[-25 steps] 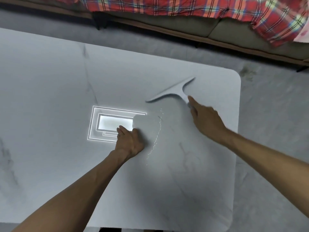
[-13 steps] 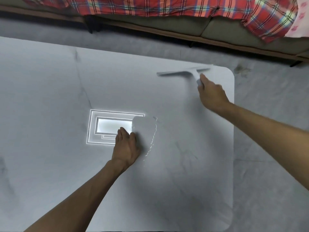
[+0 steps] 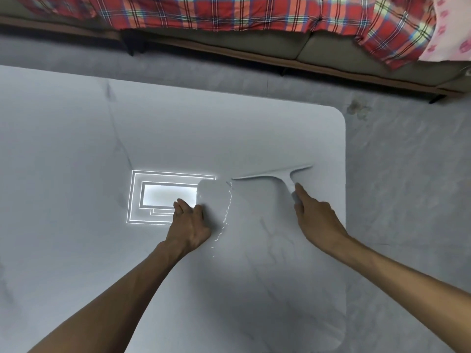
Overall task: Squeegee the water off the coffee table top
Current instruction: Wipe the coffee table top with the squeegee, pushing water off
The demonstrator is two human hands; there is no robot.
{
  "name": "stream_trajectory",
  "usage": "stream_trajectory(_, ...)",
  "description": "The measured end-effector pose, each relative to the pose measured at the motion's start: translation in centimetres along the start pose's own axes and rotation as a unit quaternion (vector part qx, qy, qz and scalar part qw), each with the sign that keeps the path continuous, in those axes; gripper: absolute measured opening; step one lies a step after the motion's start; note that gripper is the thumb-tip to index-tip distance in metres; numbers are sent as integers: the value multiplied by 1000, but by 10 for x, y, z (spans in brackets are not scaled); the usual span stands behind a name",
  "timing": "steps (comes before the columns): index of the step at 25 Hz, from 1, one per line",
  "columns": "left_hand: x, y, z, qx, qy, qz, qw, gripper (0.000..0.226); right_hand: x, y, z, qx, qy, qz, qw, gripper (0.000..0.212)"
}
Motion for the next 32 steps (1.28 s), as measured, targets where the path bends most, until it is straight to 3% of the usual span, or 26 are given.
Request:
stream_trajectory(6, -6, 8, 1, 27, -19, -52, 998, 38, 65, 96, 52, 32, -95, 78, 992, 49)
stream_trajectory(11, -21, 23, 2, 29, -58, -101, 993, 27, 76, 147, 18, -3, -73, 140, 987, 52)
stream_trajectory(16, -40, 31, -15, 42, -43, -72, 996, 27, 17, 68, -24, -74, -54, 241, 966, 54)
stream_trajectory(23, -60, 27, -41, 33, -6, -38, 999, 29, -18, -51, -25, -133, -40, 182, 974, 53)
stream_trajectory(28, -84, 20, -48, -13, -12, -64, 998, 20, -39, -86, -16, -151, -45, 141, 977, 51)
stream_trajectory(32, -113, 28, -47, -68, -53, -67, 994, 10, -69, -95, -7, -122, -103, 145, 976, 50)
Point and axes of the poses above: each hand's wrist, its own x-axis towards the middle knuckle, its own z-axis out of the back of the hand, y = z × x, the point moved 8 cm from there along x, towards the middle knuckle, and after that the axes turned 4 degrees about -z, right-handed, at the moved point
